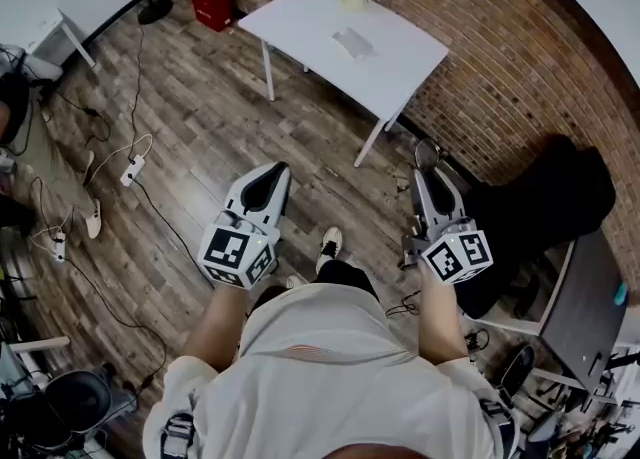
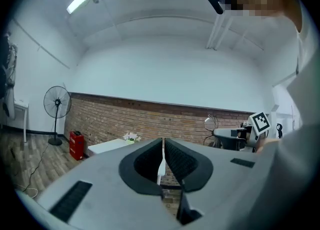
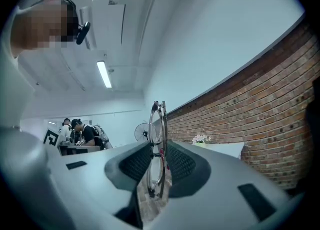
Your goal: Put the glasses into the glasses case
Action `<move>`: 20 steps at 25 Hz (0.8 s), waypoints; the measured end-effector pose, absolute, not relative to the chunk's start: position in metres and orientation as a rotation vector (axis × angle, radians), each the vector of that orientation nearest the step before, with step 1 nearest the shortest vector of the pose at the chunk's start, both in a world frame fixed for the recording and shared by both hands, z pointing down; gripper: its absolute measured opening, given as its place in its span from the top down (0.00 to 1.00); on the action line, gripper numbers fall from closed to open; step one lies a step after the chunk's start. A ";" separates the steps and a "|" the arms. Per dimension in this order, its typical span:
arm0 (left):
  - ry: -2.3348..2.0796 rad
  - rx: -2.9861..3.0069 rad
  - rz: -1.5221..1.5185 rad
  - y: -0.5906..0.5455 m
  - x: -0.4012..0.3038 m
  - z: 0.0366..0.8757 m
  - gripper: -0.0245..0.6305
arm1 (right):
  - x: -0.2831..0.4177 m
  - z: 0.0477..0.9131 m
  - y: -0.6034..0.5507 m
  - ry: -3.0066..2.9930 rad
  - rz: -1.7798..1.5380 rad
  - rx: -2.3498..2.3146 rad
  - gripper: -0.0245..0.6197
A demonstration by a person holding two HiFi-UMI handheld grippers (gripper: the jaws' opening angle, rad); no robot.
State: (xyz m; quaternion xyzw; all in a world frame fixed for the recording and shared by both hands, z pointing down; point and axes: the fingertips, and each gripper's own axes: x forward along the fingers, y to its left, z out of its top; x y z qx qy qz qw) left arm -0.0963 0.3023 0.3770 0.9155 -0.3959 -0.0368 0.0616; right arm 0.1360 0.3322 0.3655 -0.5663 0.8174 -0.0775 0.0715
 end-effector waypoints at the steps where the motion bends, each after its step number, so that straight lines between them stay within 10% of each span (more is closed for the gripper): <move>1: -1.193 2.768 -0.112 0.302 -0.096 0.378 0.92 | 0.136 0.366 0.332 2.457 -0.232 -1.702 0.73; 20: -1.154 2.721 -0.087 0.269 -0.087 0.396 0.92 | 0.139 0.372 0.296 2.481 -0.270 -1.655 0.73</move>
